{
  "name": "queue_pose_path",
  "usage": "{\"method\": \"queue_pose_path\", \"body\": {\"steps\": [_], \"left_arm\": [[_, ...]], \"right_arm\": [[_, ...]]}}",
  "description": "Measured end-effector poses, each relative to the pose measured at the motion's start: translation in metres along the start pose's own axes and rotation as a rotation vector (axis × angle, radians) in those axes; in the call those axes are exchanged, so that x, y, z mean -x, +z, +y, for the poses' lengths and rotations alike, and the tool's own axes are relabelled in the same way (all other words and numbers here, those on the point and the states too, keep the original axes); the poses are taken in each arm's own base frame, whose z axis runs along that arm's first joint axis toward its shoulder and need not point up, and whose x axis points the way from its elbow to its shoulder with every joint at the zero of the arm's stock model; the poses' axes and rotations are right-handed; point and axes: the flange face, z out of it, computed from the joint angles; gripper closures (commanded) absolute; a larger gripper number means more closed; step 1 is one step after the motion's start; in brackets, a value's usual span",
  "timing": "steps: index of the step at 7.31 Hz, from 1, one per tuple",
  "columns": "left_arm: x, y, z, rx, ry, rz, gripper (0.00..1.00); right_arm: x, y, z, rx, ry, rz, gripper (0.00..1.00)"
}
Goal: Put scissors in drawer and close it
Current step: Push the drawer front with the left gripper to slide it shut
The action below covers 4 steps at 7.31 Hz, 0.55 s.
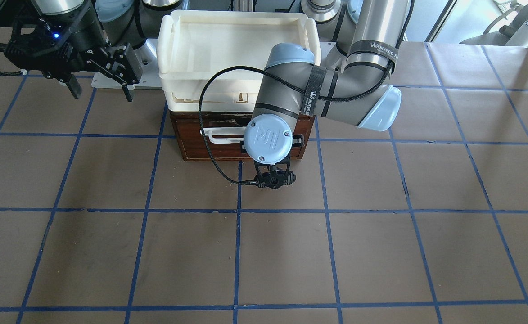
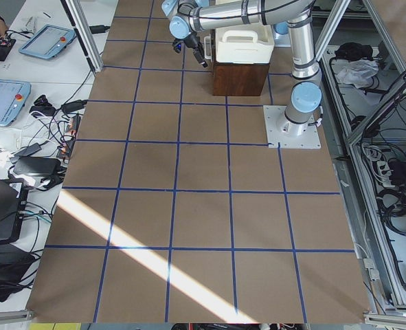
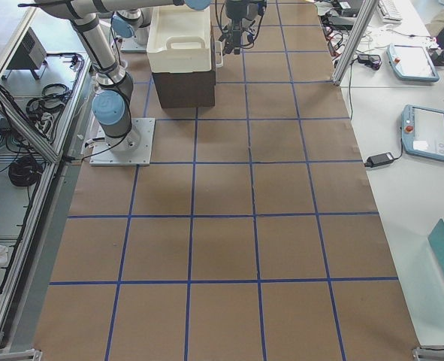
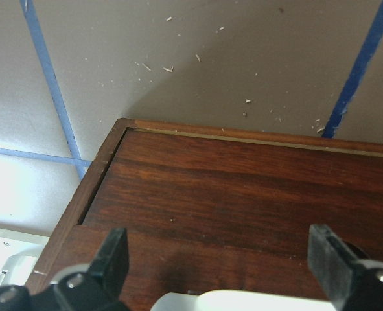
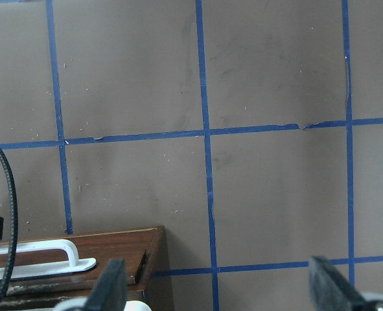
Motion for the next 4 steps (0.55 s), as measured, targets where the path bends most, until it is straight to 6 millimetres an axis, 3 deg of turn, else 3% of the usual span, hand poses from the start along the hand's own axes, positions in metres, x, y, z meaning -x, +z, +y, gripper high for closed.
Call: {"method": "queue_pose_path", "body": {"steps": [2, 4], "left_arm": [[0.002, -0.008, 0.000, -0.024, -0.001, 0.010, 0.00], [0.008, -0.027, -0.016, -0.118, -0.011, 0.062, 0.00]], "right_arm": [[0.000, 0.000, 0.000, 0.000, 0.000, 0.000, 0.00], [0.000, 0.000, 0.000, 0.001, 0.000, -0.001, 0.00]]}}
